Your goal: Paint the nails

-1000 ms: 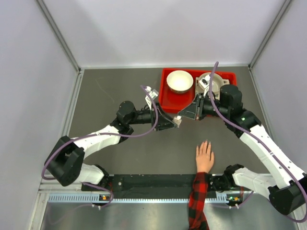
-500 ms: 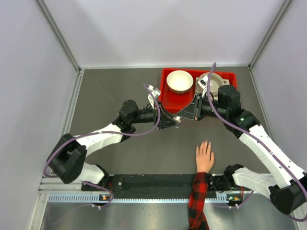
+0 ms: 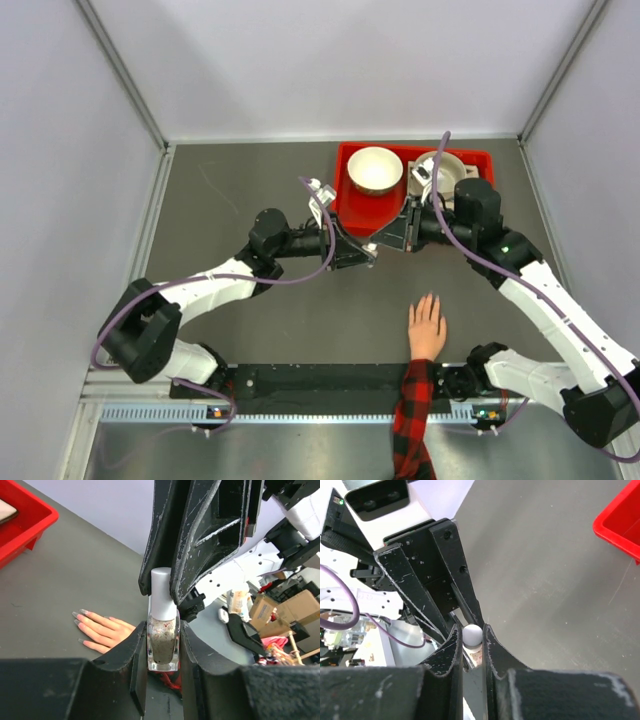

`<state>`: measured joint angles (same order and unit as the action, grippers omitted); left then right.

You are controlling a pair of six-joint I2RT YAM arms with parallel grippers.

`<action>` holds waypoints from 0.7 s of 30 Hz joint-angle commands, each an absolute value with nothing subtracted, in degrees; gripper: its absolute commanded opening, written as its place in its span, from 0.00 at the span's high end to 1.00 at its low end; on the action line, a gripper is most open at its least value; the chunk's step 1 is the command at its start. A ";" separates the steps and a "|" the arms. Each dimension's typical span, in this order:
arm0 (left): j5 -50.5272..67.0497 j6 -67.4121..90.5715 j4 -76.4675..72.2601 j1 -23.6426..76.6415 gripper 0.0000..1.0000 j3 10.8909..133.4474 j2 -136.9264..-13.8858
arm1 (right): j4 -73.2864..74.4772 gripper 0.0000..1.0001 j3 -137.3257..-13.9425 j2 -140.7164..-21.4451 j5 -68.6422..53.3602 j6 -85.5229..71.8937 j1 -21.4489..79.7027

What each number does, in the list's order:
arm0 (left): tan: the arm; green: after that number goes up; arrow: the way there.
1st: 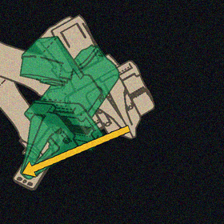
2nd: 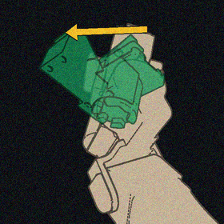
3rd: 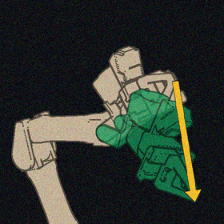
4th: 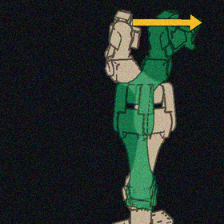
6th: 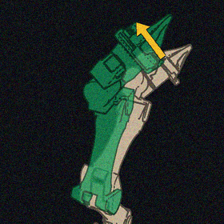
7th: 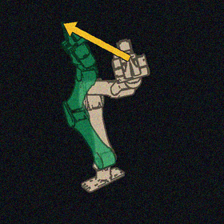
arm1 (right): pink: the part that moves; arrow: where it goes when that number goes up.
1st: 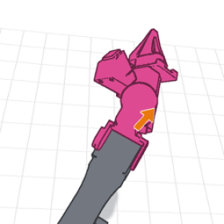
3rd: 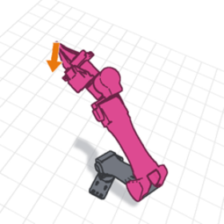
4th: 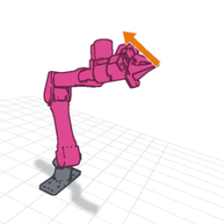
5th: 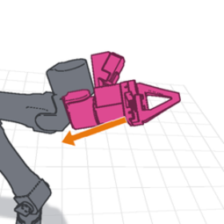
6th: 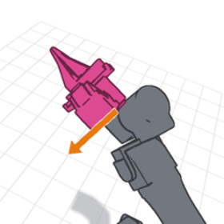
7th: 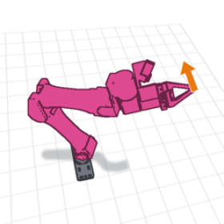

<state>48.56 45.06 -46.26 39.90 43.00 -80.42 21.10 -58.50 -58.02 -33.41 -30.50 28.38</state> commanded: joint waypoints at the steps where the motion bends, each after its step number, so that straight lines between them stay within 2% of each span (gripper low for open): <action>1: 44.93 36.60 -45.11 40.86 1.00 44.91 -78.32 | 29.38 0.69 -64.50 -58.09 -31.47 -26.56 28.74; 4: 35.79 19.73 -39.48 43.32 1.00 44.12 -74.80 | 40.81 0.39 -72.05 -60.46 -27.79 -22.25 28.83; 7: 31.66 9.25 -39.11 43.77 1.00 45.17 -74.79 | 46.39 0.30 -78.73 -62.48 -25.84 -23.02 28.83; 11: 27.52 4.57 -42.09 43.94 1.00 45.09 -75.24 | 56.91 0.32 -87.33 -66.79 -22.51 -26.28 28.83; 13: 25.50 3.09 -42.89 44.73 1.00 45.09 -75.23 | 59.49 0.39 -90.51 -69.07 -18.04 -28.29 30.31; 19: 24.17 1.58 -43.15 45.79 1.00 45.35 -75.06 | 63.54 0.43 -95.53 -73.64 -12.40 -31.37 35.06; 21: 23.64 0.97 -43.15 46.05 1.00 45.00 -74.80 | 63.37 0.53 -95.62 -75.23 -12.91 -32.16 35.24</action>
